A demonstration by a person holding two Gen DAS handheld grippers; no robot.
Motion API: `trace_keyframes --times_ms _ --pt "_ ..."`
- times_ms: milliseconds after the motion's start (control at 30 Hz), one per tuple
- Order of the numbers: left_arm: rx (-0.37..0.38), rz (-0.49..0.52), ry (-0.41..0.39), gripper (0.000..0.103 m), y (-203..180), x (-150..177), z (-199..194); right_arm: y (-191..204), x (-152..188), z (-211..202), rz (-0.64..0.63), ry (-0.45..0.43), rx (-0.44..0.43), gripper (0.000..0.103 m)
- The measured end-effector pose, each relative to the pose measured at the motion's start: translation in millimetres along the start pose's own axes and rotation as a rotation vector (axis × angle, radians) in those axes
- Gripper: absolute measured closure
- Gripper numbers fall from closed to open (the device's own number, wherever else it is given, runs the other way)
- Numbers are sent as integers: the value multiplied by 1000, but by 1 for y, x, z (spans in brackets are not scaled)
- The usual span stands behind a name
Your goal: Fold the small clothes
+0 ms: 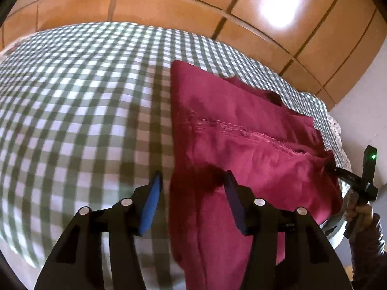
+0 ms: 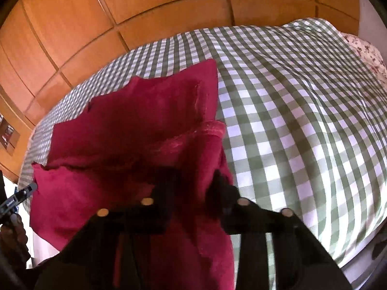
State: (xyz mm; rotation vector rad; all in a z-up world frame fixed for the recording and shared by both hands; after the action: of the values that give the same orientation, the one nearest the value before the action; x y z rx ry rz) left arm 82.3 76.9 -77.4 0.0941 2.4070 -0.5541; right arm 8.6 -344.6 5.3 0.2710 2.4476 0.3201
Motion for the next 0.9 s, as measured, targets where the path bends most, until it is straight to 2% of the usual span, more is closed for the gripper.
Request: trace_keyframes --times_ms 33,100,367,467,533,700,900 --pt "4 2 1 67 -1 0 2 -1 0 -3 1 -4 2 88" --pt "10 3 -3 68 -2 0 3 -1 -1 -11 -1 -22 8 90" --pt "-10 19 -77 96 0 -4 -16 16 -9 -36 -66 -66 -8 93" --pt "-37 44 -102 97 -2 -6 -23 18 -11 -38 -72 -63 1 93" --pt "-40 59 -141 98 -6 -11 -33 20 -18 -47 -55 -87 -29 94" --pt "-25 70 -213 98 -14 -37 -45 26 -55 -61 -47 -166 -82 94" --pt "-41 24 -287 98 -9 -92 -24 13 -115 -26 -2 -206 -67 94"
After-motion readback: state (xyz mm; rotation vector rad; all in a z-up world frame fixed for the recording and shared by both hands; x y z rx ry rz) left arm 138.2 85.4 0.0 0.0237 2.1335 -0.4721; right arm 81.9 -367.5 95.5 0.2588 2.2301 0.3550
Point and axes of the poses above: each gripper's, at about its wrist camera, not at the fingertips, and z roughly the way its jaws point, y to its left, x to its underside, the point moved 4 cm from there along z, roughly the way its jaws point, and after that the axes turned 7 degrees about -y, right-handed, at the moved point
